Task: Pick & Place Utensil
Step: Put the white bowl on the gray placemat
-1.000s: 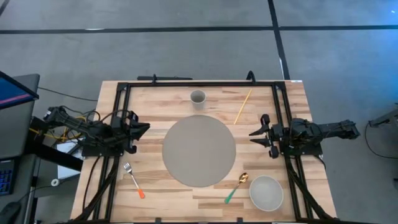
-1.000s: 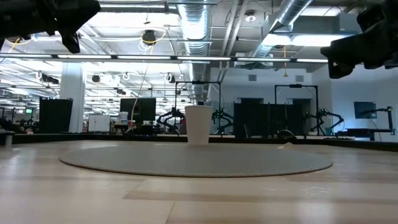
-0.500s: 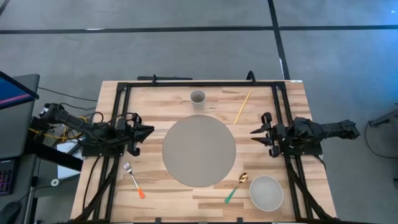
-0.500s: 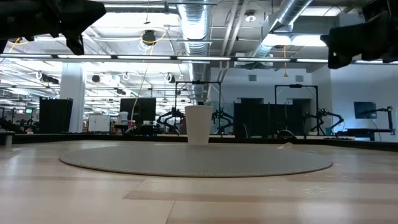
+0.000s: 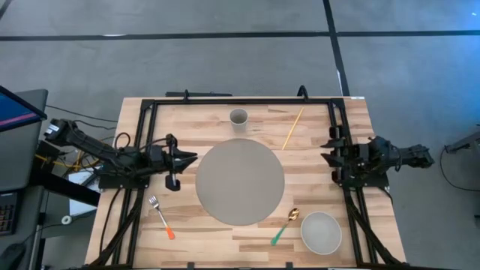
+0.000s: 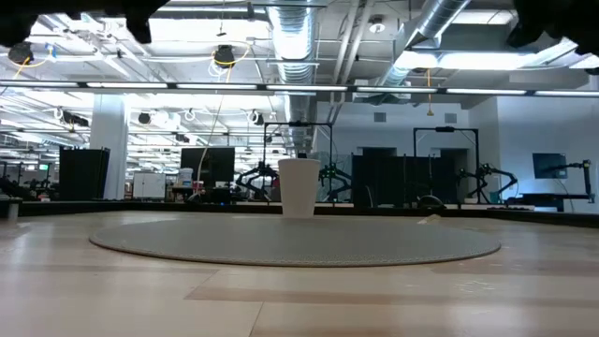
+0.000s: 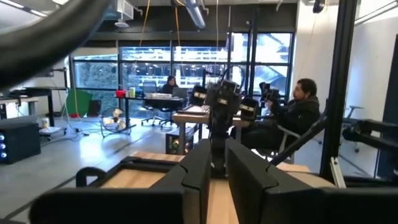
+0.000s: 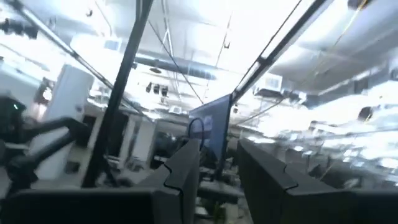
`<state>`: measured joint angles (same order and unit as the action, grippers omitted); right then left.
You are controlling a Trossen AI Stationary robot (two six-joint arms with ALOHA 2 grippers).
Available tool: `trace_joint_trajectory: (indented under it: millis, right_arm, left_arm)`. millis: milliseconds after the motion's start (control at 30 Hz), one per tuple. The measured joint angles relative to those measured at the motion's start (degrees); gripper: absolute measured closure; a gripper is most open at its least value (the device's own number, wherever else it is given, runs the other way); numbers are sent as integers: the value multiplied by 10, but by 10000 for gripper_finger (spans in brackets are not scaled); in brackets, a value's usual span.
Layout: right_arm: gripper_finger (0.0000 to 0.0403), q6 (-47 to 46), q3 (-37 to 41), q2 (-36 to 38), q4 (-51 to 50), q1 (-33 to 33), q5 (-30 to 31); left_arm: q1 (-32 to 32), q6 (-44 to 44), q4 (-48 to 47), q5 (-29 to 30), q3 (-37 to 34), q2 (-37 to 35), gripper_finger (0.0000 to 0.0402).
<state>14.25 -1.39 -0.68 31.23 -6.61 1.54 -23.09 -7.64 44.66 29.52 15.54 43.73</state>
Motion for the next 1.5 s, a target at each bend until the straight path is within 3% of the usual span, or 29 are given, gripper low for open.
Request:
trace_joint_trajectory:
  millis: [167, 300, 433, 567, 700, 833, 1167, 1500]
  right_arm:
    - [292, -45, 0, -2, -68, -2, -1]
    - [257, -107, -16, -24, -164, -17, -19]
    - [211, -158, -75, -65, -240, -44, -49]
    - [185, -180, -165, -135, -389, -86, -48]
    - [185, -212, -234, -232, -505, -136, -32]
    - [194, -254, -280, -326, -551, -179, -30]
    - [198, -482, -322, -536, -674, -285, -46]
    - [206, -500, -322, -681, -695, -329, -47]
  left_arm:
    - [0, 4, -1, 0, 17, 20, 312]
    - [-1, 30, -1, -1, 17, 34, 286]
    - [-2, 40, -1, -10, 17, 46, 273]
    - [-2, 44, 0, -10, 17, 52, 276]
    - [-2, 80, 0, -10, 17, 52, 279]
    - [-1, 80, 0, -10, 17, 52, 280]
    - [-1, 80, 4, -11, 17, 51, 280]
    - [-1, 79, 4, -27, 17, 51, 280]
